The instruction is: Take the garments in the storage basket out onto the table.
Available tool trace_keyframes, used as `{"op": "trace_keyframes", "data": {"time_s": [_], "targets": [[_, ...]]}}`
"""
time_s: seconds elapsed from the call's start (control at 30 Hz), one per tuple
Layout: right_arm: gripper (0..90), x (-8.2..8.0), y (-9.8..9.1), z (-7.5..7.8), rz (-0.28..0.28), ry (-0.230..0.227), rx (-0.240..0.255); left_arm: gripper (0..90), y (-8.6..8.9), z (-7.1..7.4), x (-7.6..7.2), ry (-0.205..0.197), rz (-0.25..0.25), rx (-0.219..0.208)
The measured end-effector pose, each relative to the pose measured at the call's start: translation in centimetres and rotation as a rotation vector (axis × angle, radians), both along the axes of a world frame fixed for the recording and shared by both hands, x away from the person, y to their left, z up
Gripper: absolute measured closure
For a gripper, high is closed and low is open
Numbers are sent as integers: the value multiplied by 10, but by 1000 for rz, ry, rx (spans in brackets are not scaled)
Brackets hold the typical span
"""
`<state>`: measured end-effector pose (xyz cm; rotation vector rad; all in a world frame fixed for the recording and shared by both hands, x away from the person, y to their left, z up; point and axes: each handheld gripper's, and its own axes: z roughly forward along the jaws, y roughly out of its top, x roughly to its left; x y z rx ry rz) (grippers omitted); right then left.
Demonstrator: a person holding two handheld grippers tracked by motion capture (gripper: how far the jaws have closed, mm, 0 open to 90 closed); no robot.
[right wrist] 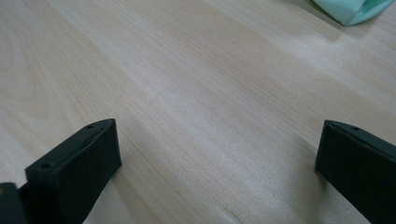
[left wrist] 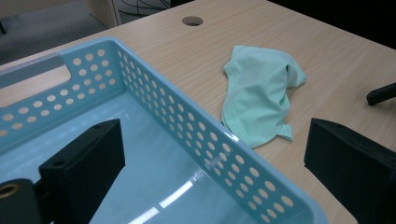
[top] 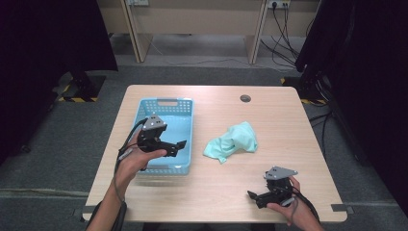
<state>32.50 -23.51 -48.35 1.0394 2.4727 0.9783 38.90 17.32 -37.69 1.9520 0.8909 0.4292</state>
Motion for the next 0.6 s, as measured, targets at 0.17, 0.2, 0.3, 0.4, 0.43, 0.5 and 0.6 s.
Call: {"op": "trace_keyframes", "data": {"time_s": [0.17,0.2,0.3,0.4,0.43,0.5,0.6], "targets": [[3,0,0,0,0,0,0,45,-1,1,-5,-4,-11,-7],[3,0,0,0,0,0,0,45,-1,-1,-7,6,-24,-17],[3,0,0,0,0,0,0,45,-1,0,-9,0,-26,-14],[3,0,0,0,0,0,0,44,0,1,-11,-4,-22,-19],[3,0,0,0,0,0,0,44,0,1,-11,-4,-22,-19],[3,0,0,0,0,0,0,44,1,2,-13,-8,-22,-18],[3,0,0,0,0,0,0,44,2,2,-18,-9,-27,-28]]}}
